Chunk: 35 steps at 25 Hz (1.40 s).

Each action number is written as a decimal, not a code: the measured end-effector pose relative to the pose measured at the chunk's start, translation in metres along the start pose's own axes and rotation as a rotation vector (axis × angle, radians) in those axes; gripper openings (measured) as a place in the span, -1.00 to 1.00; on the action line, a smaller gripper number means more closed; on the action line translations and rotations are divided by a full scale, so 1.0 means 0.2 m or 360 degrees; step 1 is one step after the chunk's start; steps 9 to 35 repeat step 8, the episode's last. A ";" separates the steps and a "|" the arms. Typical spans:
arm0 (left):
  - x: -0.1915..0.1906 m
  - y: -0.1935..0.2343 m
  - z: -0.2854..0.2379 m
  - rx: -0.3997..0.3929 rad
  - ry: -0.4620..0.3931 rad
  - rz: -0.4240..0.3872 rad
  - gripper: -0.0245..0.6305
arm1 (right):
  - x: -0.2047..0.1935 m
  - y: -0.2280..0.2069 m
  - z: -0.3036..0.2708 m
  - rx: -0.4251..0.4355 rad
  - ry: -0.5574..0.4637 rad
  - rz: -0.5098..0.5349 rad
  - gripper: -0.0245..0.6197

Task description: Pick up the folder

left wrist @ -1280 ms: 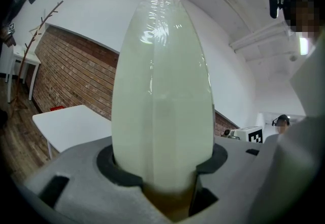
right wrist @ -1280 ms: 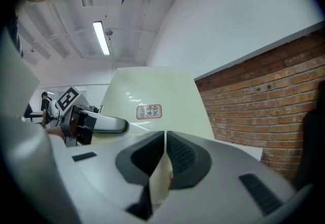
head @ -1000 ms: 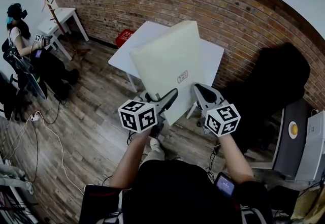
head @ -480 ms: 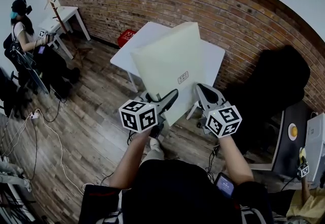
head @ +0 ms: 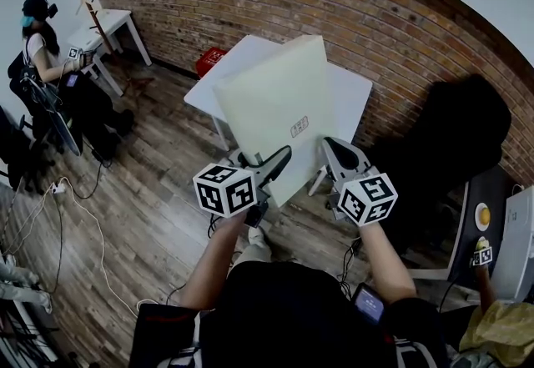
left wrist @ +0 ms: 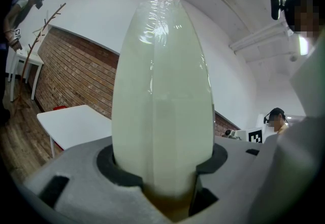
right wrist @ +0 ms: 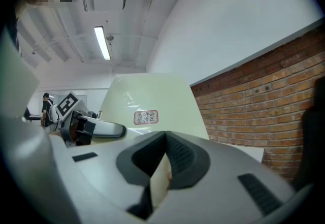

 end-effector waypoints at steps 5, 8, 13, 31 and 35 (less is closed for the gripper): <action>0.00 0.00 0.01 0.0018 -0.0011 -0.0008 -0.11 | 0.00 -0.01 0.01 0.0006 -0.0008 -0.0009 -0.84; -0.01 0.00 0.00 0.0026 -0.0008 -0.0011 -0.11 | 0.00 -0.01 0.01 0.0011 -0.0010 -0.0008 -0.84; -0.01 0.00 0.00 0.0026 -0.0008 -0.0011 -0.11 | 0.00 -0.01 0.01 0.0011 -0.0010 -0.0008 -0.84; -0.01 0.00 0.00 0.0026 -0.0008 -0.0011 -0.11 | 0.00 -0.01 0.01 0.0011 -0.0010 -0.0008 -0.84; -0.01 0.00 0.00 0.0026 -0.0008 -0.0011 -0.11 | 0.00 -0.01 0.01 0.0011 -0.0010 -0.0008 -0.84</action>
Point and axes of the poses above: the fingertips, and each gripper's own axes: z backward along the fingers, y to its left, x out of its top, the point moved 7 cm from there along z, backward along the fingers, and after that the axes turned 2 degrees about -y, right-handed, at the moved point
